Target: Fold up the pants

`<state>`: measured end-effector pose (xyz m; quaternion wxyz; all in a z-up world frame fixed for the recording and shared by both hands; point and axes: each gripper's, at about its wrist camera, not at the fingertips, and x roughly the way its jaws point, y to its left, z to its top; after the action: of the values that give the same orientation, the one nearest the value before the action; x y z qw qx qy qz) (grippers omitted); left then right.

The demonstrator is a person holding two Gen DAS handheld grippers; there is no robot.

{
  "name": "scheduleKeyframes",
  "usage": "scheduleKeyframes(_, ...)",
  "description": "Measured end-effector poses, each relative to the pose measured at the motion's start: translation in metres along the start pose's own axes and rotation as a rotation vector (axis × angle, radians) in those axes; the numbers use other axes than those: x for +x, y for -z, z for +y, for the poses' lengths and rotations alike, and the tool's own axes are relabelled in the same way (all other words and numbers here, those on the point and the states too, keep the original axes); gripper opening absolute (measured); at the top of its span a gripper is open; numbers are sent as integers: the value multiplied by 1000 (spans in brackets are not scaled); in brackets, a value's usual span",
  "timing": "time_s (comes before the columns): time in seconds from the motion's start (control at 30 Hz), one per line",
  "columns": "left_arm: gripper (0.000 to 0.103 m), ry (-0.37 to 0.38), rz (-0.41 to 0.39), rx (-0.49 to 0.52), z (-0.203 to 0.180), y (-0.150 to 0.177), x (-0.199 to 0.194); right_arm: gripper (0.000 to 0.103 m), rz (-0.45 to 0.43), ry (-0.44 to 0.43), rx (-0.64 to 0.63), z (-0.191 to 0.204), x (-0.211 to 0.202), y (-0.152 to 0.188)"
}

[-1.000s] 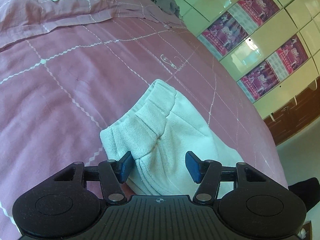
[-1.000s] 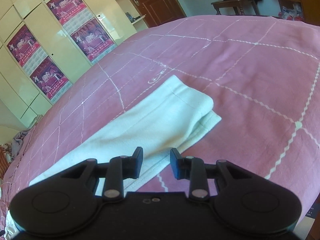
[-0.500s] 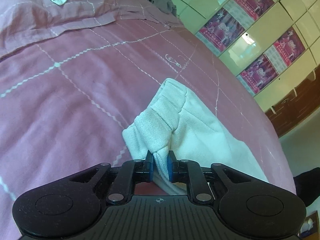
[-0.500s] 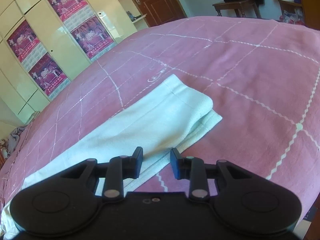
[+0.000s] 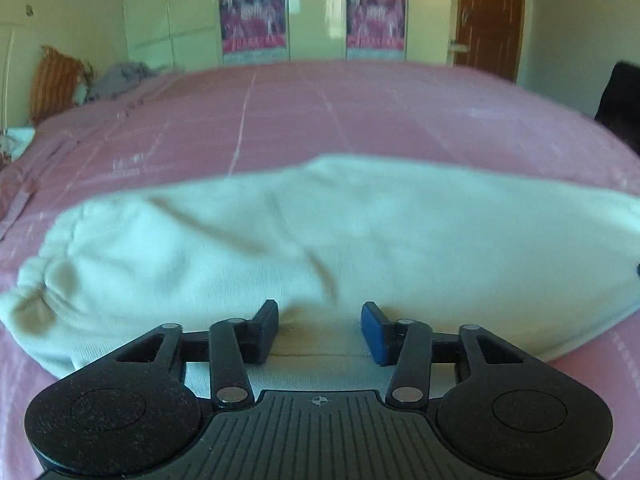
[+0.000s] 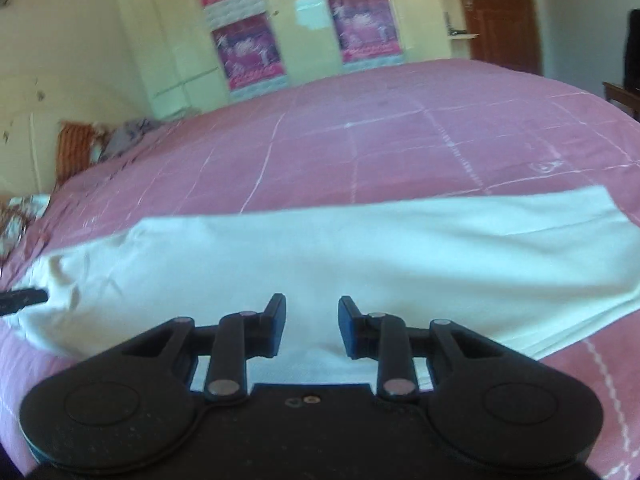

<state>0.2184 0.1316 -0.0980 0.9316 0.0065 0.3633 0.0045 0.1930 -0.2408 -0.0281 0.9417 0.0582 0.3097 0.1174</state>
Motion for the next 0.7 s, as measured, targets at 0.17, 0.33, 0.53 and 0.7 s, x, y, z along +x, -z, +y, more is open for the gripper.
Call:
scheduleKeyframes(0.17,48,-148,-190,-105,37,-6,-60,32,105,17,-54,-2,16,-9)
scheduleKeyframes(0.33,49,-298,-187,-449,141,5,-81,33,29,-201,-62,22,45,-78)
scheduleKeyframes(0.53,51,-245,-137,-693,197,27,-50,64,98,-455,-189,121,149,-143)
scheduleKeyframes(0.7,54,-237,-63,-708,204,38,-25,59,217,-509,-281,171,227,-163)
